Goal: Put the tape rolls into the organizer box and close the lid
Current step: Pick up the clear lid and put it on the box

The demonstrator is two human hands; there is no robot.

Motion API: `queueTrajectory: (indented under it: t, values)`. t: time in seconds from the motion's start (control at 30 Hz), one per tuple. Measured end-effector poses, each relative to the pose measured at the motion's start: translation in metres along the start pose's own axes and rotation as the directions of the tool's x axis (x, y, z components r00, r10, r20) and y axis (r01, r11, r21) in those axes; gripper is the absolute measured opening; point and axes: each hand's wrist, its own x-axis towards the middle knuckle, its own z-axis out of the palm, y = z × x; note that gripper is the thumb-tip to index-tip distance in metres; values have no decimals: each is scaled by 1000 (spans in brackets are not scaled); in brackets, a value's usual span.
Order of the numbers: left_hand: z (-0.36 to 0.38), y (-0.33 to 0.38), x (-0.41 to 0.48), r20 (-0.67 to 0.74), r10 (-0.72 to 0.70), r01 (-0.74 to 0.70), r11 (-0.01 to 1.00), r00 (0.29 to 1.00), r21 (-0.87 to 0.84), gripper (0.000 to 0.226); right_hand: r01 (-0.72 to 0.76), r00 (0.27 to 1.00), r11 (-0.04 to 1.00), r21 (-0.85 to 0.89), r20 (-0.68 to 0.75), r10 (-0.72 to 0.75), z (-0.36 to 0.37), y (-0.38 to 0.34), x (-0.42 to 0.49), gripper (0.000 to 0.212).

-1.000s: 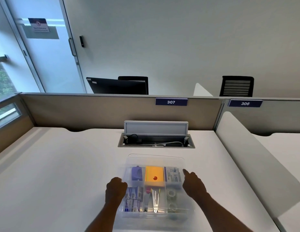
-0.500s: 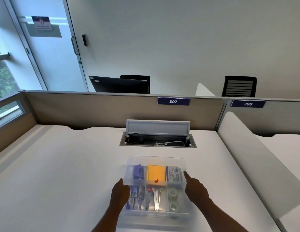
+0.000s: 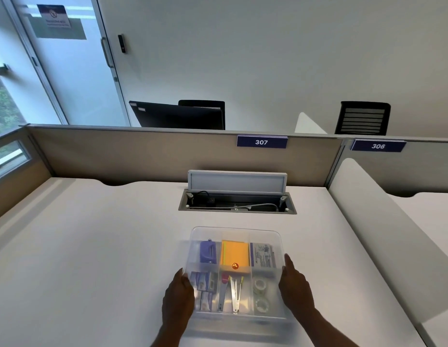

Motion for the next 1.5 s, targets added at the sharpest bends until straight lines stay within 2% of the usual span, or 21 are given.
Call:
queueTrajectory:
  t: [0.13, 0.3, 0.43, 0.5, 0.6, 0.73, 0.93, 1.07, 1.13, 1.23, 1.5]
  values:
    - [0, 1, -2, -51, 17, -16, 1000, 999, 16, 37, 18, 991, 994, 111, -130, -4, 4, 2, -4, 41]
    - [-1, 1, -1, -25, -4, 4, 1000, 1000, 18, 37, 3, 991, 975, 221, -133, 27, -1, 2, -6, 37]
    - [-5, 0, 3, 50, -23, 24, 1000, 998, -8, 35, -32, 995, 953, 301, -83, 60, -4, 2, -5, 37]
    - [-14, 2, 12, 153, -24, 24, 1000, 988, -2, 36, -38, 996, 945, 326, -64, 62, -6, 3, -1, 36]
    - [-27, 10, 36, 200, -72, 70, 997, 977, 20, 56, -29, 996, 938, 346, -70, 57, -10, 1, 9, 29]
    - [-36, 30, 65, 95, -33, 43, 993, 995, -107, 44, -22, 997, 956, 292, -60, 41, -18, -9, 35, 36]
    - [-17, 65, 88, 98, 127, -119, 989, 987, -89, 41, 27, 996, 990, 137, 75, -38, -25, -31, 83, 40]
    - [3, 75, 97, 172, 272, -281, 959, 947, 28, 45, 51, 991, 998, 47, 118, -56, -19, -35, 101, 40]
    - [11, 72, 102, 220, 297, -324, 941, 929, 98, 48, 65, 990, 998, 1, 129, -64, -12, -36, 104, 41]
    - [18, 61, 103, 218, 341, -376, 914, 915, 150, 50, 93, 989, 994, -53, 118, -86, -3, -34, 100, 44]
    - [22, 50, 101, 155, 367, -381, 922, 917, 69, 47, 132, 989, 988, -85, 78, -126, 9, -30, 93, 48]
